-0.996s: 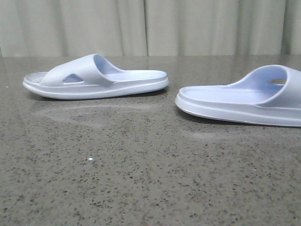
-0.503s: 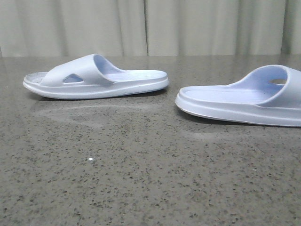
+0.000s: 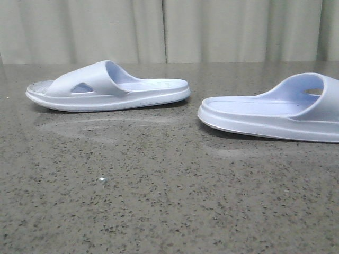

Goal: Insert blue slippers together front up

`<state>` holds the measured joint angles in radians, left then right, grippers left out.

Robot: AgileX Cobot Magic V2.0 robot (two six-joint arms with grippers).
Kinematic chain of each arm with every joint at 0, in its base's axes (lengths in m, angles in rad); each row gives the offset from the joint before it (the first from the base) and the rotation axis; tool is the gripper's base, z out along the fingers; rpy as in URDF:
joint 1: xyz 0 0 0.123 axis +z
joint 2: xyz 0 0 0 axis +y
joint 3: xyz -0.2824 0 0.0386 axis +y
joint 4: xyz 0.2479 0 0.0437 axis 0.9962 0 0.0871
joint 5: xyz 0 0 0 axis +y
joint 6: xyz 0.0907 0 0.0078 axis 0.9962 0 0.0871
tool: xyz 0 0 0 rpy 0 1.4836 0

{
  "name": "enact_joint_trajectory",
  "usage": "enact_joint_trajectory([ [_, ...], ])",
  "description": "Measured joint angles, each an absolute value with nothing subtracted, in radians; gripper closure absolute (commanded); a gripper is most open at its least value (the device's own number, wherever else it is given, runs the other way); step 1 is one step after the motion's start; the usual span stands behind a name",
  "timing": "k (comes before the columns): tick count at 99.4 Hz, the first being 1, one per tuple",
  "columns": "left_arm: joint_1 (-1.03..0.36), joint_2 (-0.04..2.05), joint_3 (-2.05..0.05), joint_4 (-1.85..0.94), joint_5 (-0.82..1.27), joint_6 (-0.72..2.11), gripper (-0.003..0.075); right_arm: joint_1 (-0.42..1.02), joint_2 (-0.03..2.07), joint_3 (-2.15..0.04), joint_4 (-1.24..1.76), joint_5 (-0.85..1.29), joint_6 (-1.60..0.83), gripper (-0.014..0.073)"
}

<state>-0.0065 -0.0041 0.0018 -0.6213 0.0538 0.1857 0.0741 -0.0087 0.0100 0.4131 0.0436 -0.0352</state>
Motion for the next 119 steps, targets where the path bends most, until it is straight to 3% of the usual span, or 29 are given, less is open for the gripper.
enact_joint_trajectory([
  [31,-0.006,0.012,-0.04,-0.73,0.163,0.184,0.0705,0.074,0.012,-0.054,0.487,0.18,-0.033,0.0669],
  [76,-0.006,0.505,-0.447,-0.475,0.464,0.185,0.0705,0.074,0.54,-0.419,0.325,0.305,-0.031,0.0672],
  [119,-0.006,0.762,-0.568,-0.472,0.573,0.192,0.0696,0.041,0.62,-0.514,0.261,0.501,-0.029,0.0656],
])
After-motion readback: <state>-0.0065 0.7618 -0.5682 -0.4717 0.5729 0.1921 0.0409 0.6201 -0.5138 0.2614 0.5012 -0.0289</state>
